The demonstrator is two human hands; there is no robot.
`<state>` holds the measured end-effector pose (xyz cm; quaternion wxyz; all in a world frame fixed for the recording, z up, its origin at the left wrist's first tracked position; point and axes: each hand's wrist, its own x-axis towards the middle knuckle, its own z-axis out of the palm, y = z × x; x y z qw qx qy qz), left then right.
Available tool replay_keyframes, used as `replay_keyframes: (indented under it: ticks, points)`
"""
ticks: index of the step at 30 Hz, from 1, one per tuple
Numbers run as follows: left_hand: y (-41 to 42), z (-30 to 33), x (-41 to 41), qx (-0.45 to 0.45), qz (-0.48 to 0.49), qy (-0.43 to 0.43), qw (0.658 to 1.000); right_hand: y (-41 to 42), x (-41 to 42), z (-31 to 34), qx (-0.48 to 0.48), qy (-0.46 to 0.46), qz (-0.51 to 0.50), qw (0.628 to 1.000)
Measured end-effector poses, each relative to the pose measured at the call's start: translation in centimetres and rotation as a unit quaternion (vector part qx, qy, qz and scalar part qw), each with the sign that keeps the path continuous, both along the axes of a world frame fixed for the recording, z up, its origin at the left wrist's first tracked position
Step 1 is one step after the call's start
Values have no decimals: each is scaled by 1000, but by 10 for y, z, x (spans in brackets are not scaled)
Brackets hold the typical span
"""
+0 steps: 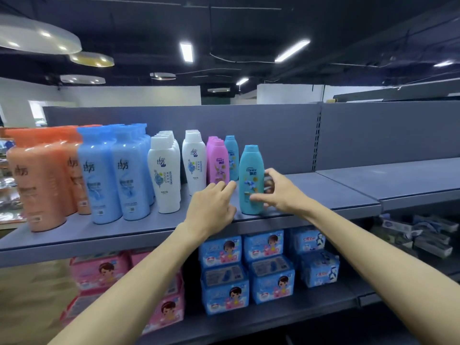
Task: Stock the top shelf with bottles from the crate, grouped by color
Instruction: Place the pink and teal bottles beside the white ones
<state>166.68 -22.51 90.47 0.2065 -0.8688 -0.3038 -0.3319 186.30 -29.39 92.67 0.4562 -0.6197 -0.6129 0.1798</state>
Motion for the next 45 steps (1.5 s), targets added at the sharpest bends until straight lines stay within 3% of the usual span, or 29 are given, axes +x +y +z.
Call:
replay_keyframes:
  ticks: [4,16,45]
  points:
    - [17,-2,8,-12,4,-4,1000,4,3,-20,-20,-60,-39,997]
    - [59,1,44,-38,-3,-21,999,42,18,-14,-16,-43,-113,993]
    - [99,-14,71,-103,36,-80,991,179,53,-19,-10,-69,-116,991]
